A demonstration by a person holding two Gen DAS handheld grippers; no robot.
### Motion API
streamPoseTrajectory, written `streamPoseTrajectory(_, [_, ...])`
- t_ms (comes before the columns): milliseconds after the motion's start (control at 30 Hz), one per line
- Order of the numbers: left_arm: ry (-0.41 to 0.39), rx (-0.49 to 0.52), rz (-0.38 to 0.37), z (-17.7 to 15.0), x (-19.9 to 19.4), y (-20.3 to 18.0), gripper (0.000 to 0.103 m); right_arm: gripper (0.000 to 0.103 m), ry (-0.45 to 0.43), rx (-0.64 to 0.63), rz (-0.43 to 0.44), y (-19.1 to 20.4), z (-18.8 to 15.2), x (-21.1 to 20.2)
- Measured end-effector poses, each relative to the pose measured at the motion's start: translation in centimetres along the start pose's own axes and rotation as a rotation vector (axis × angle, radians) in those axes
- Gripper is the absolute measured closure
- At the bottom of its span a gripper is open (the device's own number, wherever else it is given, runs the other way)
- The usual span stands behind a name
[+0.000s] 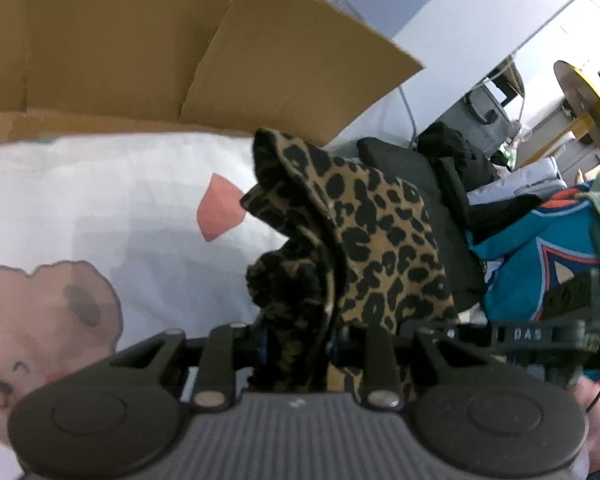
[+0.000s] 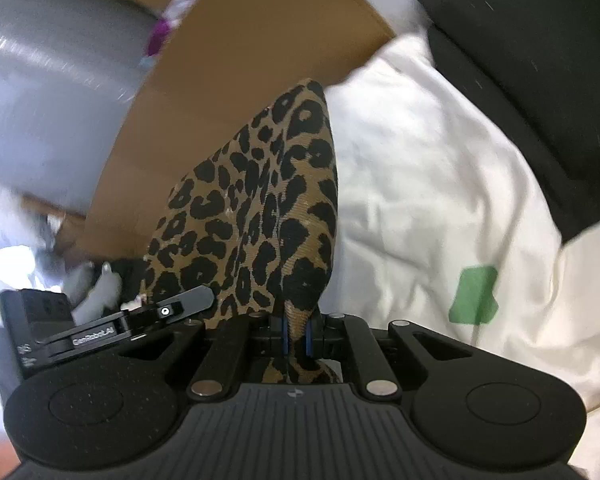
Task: Fold clothes
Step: 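Lift the folded skirt with both grippers and carry it toward the black clothes pile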
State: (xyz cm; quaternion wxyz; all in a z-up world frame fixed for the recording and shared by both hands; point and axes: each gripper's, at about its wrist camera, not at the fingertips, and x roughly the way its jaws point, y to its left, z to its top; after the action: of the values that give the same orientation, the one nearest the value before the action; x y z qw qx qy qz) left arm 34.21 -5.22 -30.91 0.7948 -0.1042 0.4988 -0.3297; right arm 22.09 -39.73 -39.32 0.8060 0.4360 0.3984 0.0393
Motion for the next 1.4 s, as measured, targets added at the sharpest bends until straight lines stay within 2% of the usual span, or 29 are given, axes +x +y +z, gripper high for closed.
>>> streamPoseTrajectory(267, [-0.047, 0.008, 0.046, 1.5, -5.2, -3.6, 0.075, 0.097, -0.026, -0.104, -0.012, 5.7, 0.1, -3.2])
streamPoseTrajectory(400, [-0.096, 0.027, 0.056, 2.8, -8.5, -6.3, 0.075, 0.097, -0.074, -0.143, -0.002, 8.9, 1.1, -6.0])
streamPoseTrajectory(600, [-0.178, 0.072, 0.072, 5.7, -14.2, -11.5, 0.075, 0.097, -0.148, -0.222, 0.019, 14.5, 3.1, -11.3])
streamPoseTrajectory(933, [-0.253, 0.111, 0.084, 9.0, -21.6, -20.2, 0.075, 0.097, -0.238, -0.340, 0.050, 22.6, 5.8, -21.4])
streamPoseTrajectory(1133, [-0.291, 0.109, 0.073, 9.7, -24.2, -24.8, 0.075, 0.097, -0.270, -0.367, 0.053, 25.6, 7.2, -27.2])
streamPoseTrajectory(1400, [-0.334, 0.121, 0.046, 9.2, -26.9, -30.0, 0.075, 0.097, -0.311, -0.389, 0.051, 27.9, 7.9, -34.7])
